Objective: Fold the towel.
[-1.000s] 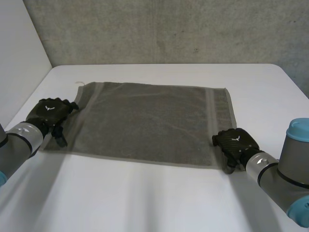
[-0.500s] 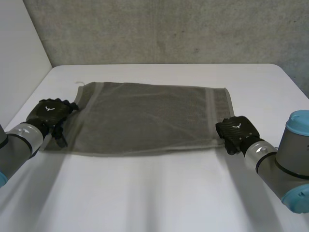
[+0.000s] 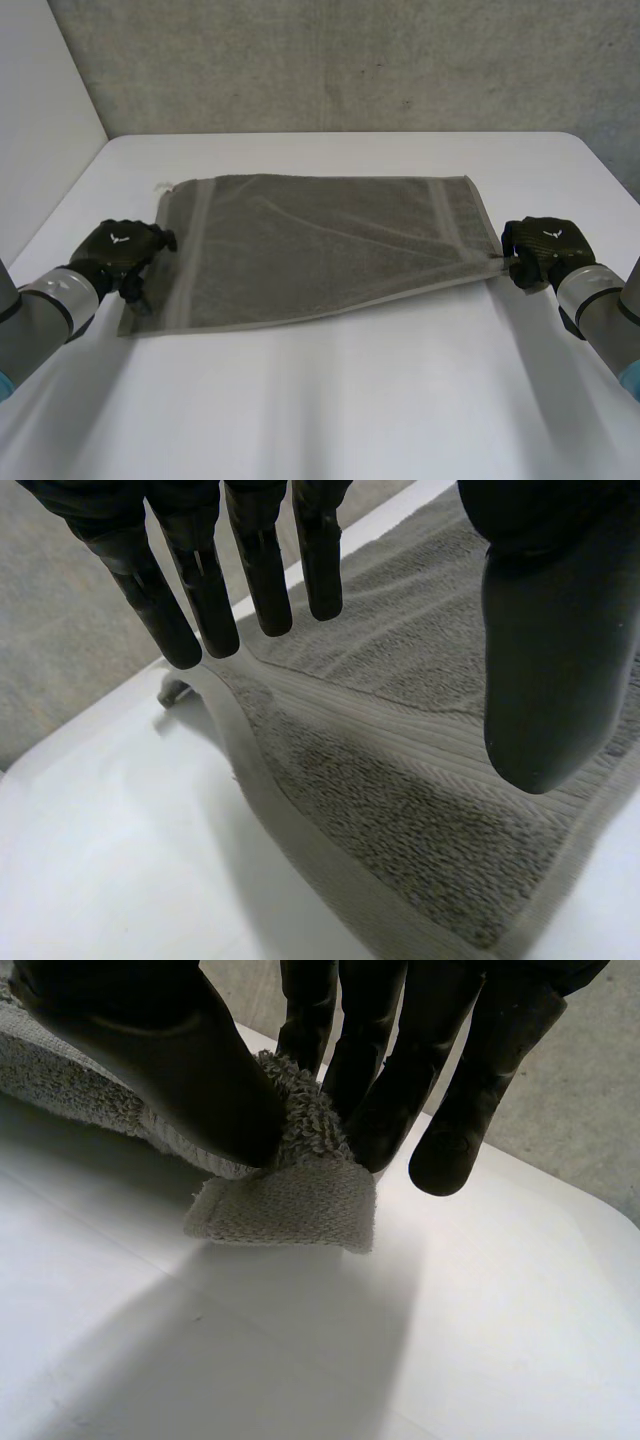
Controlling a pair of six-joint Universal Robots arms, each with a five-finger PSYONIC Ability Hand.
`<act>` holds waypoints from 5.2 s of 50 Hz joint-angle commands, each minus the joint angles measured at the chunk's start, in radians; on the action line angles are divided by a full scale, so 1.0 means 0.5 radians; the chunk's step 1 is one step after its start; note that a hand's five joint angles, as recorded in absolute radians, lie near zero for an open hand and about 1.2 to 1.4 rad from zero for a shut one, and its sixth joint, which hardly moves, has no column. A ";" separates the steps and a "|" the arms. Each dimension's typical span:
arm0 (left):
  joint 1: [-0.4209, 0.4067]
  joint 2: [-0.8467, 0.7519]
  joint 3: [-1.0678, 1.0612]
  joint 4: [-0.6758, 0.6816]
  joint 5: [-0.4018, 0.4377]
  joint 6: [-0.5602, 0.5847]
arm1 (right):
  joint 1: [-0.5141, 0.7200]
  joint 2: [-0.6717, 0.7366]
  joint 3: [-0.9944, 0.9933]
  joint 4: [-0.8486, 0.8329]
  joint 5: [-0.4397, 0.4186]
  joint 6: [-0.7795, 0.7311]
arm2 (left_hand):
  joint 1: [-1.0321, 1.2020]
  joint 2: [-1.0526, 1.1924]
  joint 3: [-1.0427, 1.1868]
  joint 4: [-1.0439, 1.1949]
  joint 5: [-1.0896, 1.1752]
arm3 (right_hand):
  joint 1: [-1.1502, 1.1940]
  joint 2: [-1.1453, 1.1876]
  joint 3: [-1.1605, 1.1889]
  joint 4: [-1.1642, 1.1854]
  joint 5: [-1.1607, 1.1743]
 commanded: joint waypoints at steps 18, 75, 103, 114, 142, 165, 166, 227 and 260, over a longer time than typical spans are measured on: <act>-0.045 -0.276 0.022 0.003 -0.037 0.253 | 0.014 0.013 0.012 0.001 -0.022 -0.019 | -0.031 -0.024 -0.033 -0.035 -0.377 | 0.169 0.222 0.162 0.141 0.149; -0.177 0.099 0.093 0.049 -0.111 0.207 | 0.005 -0.426 -0.117 0.344 -0.065 -0.022 | 1.812 1.819 1.809 1.808 1.466 | 0.169 0.222 0.162 0.141 0.149; -0.159 -0.032 0.353 -0.297 -0.101 -0.125 | -0.142 -0.169 -0.708 1.192 -0.280 -0.734 | 1.812 1.819 1.809 1.808 1.466 | 0.169 0.222 0.162 0.141 0.149; -0.211 -0.533 0.881 -0.383 -0.114 -0.143 | -0.035 0.353 -1.110 1.026 -0.234 -0.602 | 1.812 1.819 1.809 1.808 1.466 | 0.169 0.222 0.162 0.141 0.149; -0.398 -0.914 1.501 -0.478 -0.684 -0.128 | 0.100 0.719 -1.577 0.728 0.110 -0.535 | -0.589 -0.582 -0.591 -0.592 -0.935 | -2.275 -2.221 -2.281 -2.303 -2.294; -0.411 -0.147 0.569 -0.233 -0.556 -0.152 | 0.070 -0.033 -0.421 0.737 -0.047 -0.633 | -0.577 -0.570 -0.580 -0.581 -0.923 | -2.172 -2.119 -2.179 -2.201 -2.192; -0.414 -0.117 0.496 -0.187 -0.522 -0.152 | 0.061 -0.030 -0.366 0.725 -0.077 -0.651 | -0.577 -0.570 -0.580 -0.581 -0.923 | -2.108 -2.055 -2.115 -2.136 -2.127; -0.420 -0.024 0.277 -0.021 -0.482 -0.149 | 1.297 0.688 -1.193 0.393 0.134 -1.041 | -0.595 -0.588 -0.597 -0.598 -0.941 | -0.792 -0.739 -0.799 -0.820 -0.812; -0.837 -0.049 0.449 0.019 -0.488 -0.155 | 0.469 0.191 -0.129 0.338 -0.047 -0.666 | -0.554 -0.547 -0.556 -0.557 -0.900 | -1.309 -1.255 -1.316 -1.337 -1.328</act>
